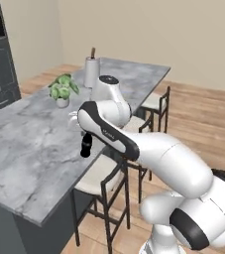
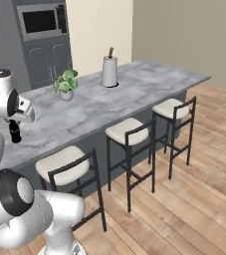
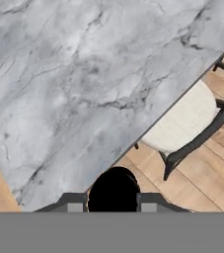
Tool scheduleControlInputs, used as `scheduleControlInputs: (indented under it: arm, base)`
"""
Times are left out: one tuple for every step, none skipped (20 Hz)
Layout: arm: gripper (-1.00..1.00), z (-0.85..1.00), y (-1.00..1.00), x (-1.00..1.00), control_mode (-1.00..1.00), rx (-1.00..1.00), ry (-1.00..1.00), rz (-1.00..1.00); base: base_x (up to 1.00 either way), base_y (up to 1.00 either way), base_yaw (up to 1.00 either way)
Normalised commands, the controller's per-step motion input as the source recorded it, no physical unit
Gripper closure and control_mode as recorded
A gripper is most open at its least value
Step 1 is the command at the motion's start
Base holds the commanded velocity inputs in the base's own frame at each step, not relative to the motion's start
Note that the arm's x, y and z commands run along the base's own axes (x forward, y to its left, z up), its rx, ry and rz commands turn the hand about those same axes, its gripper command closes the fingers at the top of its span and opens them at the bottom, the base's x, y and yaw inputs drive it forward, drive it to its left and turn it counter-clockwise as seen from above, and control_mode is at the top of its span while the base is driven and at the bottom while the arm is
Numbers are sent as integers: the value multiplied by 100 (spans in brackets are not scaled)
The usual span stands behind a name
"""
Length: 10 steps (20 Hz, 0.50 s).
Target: Place the large bottle from the dining counter next to the other large bottle outside the sink, and place the small bottle from the dining counter next to the other small bottle inside the sink.
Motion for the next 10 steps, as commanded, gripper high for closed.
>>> scheduleControlInputs:
  arm:
    - [100,0,0,0,100,0,0,0]
    - [100,0,0,0,100,0,0,0]
    - [100,0,0,0,100,0,0,0]
    - [100,0,0,0,100,0,0,0]
    - [100,0,0,0,100,0,0,0]
    - [100,0,0,0,100,0,0,0]
    - [100,0,0,0,100,0,0,0]
    - [100,0,0,0,100,0,0,0]
    - [100,0,0,0,100,0,0,0]
    - [100,0,0,0,100,0,0,0]
  base:
    - [-3,41,44]
    - [-9,47,42]
    - [-14,51,41]
    - [-18,54,40]
    - [-20,55,40]
    - [-20,58,39]
    - [-27,62,36]
    - [-30,67,34]
    - [-29,67,34]
    - [-31,70,34]
